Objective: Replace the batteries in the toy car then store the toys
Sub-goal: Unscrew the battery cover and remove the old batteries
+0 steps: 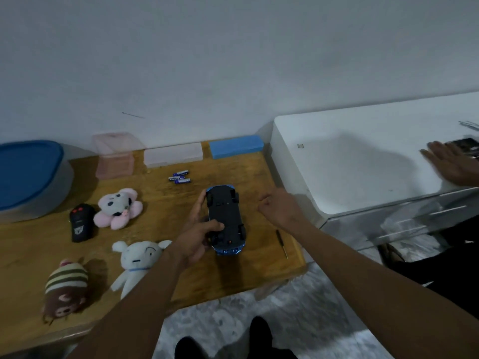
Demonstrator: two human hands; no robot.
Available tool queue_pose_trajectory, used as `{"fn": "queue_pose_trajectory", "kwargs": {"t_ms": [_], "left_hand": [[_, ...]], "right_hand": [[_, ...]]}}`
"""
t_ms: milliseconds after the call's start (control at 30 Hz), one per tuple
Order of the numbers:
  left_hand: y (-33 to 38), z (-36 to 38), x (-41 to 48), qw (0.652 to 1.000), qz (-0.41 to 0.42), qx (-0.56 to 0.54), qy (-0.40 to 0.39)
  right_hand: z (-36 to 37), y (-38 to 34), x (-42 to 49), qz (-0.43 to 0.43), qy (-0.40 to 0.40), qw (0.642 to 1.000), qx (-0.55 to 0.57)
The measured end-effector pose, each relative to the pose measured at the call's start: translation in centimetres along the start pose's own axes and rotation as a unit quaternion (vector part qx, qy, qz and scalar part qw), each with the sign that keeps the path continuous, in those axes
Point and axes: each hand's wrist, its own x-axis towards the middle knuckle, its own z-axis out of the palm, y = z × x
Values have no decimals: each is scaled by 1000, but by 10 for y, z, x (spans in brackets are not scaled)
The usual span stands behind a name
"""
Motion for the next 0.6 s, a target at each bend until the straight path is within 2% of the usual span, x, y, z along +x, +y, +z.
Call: {"fn": "queue_pose_trajectory", "kwargs": {"t_ms": [100, 267, 400, 500, 600], "left_hand": [[15, -4, 1, 1000, 23, 0, -5], [42, -8, 1, 998, 62, 13, -13], [60, -14, 2, 995, 75, 23, -53], [72, -16, -2, 990, 74, 59, -107], [81, -20, -2, 984, 54, 118, -121]], "right_hand": [[-1, -39, 5, -58, -7, 997, 43], [0, -83, 11, -95, -40, 991, 89], [-1, -102, 14, -167, -25, 986, -7], [-3, -112, 17, -170, -32, 985, -25], [-3, -116, 20, -179, -38, 983, -33]]}}
